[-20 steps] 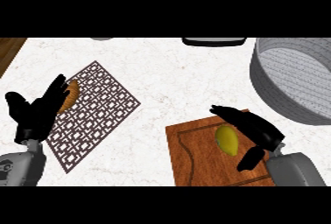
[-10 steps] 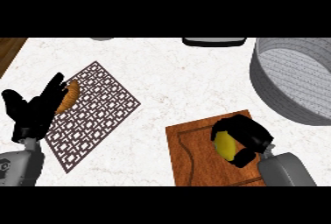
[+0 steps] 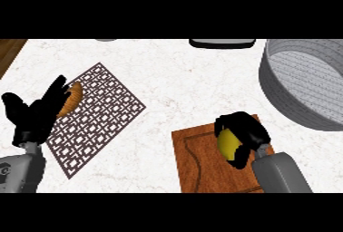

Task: Pick the lemon from the cutting board and place it in the basket

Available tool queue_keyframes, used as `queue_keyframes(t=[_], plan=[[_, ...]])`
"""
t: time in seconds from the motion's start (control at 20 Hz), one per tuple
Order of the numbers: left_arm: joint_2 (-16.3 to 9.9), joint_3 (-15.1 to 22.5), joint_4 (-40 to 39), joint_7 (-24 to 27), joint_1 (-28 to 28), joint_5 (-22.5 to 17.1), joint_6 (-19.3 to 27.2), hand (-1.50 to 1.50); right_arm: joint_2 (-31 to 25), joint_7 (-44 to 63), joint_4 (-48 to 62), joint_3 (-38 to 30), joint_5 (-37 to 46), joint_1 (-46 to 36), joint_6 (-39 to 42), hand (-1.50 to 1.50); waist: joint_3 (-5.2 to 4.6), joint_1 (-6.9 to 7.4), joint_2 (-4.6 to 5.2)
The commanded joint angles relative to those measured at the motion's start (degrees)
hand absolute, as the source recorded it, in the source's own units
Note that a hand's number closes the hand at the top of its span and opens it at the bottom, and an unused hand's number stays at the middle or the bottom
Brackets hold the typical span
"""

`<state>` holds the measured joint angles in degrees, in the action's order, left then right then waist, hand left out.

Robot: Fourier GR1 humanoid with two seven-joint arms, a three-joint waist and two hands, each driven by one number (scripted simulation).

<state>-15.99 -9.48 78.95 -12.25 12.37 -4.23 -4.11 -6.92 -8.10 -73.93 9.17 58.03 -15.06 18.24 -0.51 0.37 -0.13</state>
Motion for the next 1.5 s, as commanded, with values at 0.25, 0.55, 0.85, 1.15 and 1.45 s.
queue_keyframes(t=[0.25, 0.55, 0.85, 1.15, 1.45], plan=[[1.6, 2.3, 0.2, -0.6, 2.6, 0.4, -0.4, 0.0, 6.8, 37.0, 3.7, -9.0, -5.9, -9.9, -17.1, 1.5, 0.7, 3.58, 1.25], [3.0, 4.3, -0.3, -1.0, 4.0, 1.7, 0.2, 0.0, 6.9, 44.4, 2.1, -4.7, -12.9, -20.6, -41.3, 1.5, 0.72, 5.38, 0.92], [1.6, 2.5, -2.4, -0.3, 4.6, 1.7, 0.2, 0.0, 6.9, 62.9, 10.1, 3.3, -1.5, -36.4, -54.1, 1.5, 0.36, 4.2, 0.64], [2.2, 2.2, -3.0, 2.3, 1.8, 1.9, 0.3, 0.0, 6.9, 75.6, 21.8, 0.2, 5.9, -52.3, -52.2, 1.5, 0.36, 2.61, 0.56], [0.2, 0.4, -0.7, -0.8, 2.4, 0.1, -0.7, 0.0, 5.0, 75.7, 30.6, -5.4, 9.6, -59.9, -51.1, 1.5, 0.44, 1.71, 0.53]])
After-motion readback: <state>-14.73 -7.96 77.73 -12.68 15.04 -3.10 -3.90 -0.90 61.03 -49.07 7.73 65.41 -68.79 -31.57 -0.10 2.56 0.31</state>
